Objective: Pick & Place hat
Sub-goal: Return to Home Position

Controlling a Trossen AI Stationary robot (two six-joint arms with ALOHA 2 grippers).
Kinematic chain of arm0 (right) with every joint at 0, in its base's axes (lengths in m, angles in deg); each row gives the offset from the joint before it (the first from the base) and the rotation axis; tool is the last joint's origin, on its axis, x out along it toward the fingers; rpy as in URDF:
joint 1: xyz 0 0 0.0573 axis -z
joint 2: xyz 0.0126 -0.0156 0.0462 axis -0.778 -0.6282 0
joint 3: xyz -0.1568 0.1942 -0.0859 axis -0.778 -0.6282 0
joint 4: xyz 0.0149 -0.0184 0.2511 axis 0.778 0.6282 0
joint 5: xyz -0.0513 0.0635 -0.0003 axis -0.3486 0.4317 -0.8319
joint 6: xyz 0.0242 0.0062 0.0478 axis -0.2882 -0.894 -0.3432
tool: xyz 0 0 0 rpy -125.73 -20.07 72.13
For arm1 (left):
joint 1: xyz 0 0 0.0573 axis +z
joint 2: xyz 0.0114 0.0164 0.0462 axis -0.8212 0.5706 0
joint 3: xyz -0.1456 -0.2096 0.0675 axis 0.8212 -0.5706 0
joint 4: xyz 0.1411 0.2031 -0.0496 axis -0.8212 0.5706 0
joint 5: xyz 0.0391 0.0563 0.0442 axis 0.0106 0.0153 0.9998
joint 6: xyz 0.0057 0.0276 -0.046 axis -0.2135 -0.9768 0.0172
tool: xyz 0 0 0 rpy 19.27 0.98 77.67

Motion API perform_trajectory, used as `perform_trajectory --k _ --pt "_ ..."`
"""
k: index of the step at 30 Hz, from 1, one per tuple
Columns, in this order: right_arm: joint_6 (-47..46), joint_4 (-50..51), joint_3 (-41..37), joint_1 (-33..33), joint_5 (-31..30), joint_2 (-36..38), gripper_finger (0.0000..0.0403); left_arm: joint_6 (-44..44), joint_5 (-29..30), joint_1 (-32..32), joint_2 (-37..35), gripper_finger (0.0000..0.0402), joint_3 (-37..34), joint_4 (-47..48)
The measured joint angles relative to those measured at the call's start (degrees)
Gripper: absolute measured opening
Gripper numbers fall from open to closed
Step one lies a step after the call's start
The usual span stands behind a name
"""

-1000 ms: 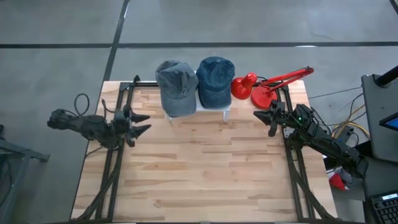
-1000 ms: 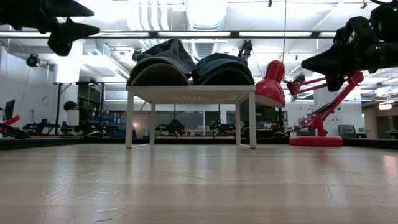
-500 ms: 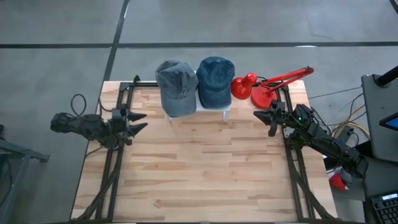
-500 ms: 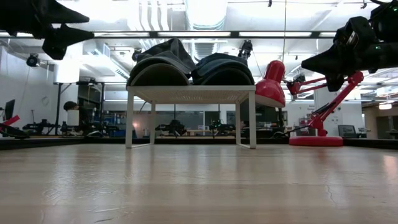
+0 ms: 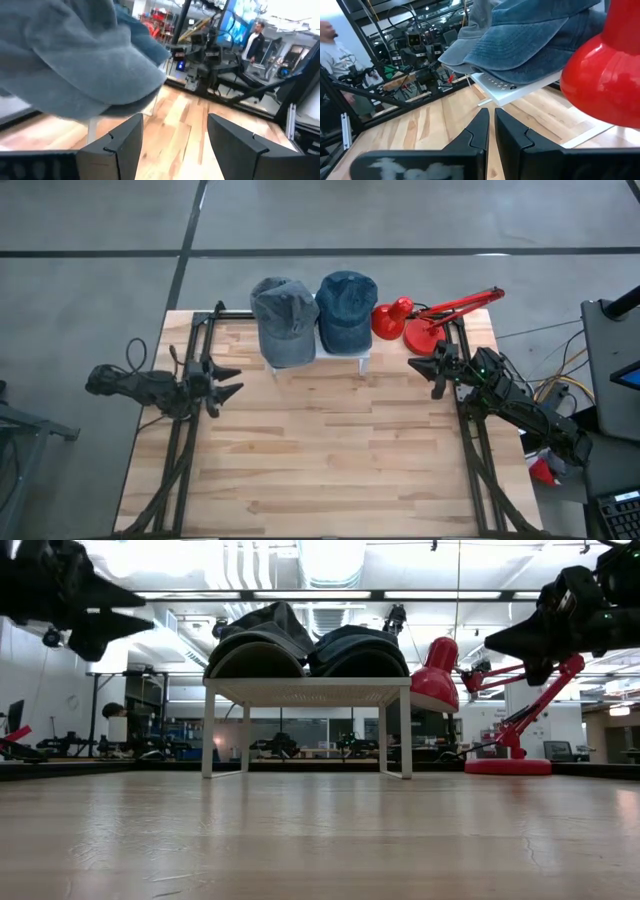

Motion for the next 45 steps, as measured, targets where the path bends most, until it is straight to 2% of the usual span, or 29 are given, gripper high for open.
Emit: perform_trajectory --k 8,22,30,45 --pt "2.8 -0.9 0.0 0.0 -0.2 0.0 0.0027 1.6 -0.1 0.0 -0.2 0.0222 -1.3 3.9" --pt "3.6 -3.5 -1.3 0.0 -0.4 0.0 0.0027 2.7 2.4 0.0 -0.2 0.0223 -5.6 3.1" --pt "4.0 -3.2 -1.9 0.0 -7.7 -0.1 0.0027 5.4 2.3 0.0 -0.2 0.0222 -5.6 3.4" --pt "4.9 -2.0 -1.9 0.0 -7.8 -0.2 0.0027 5.5 2.3 0.0 -0.2 0.0222 -5.6 3.5"
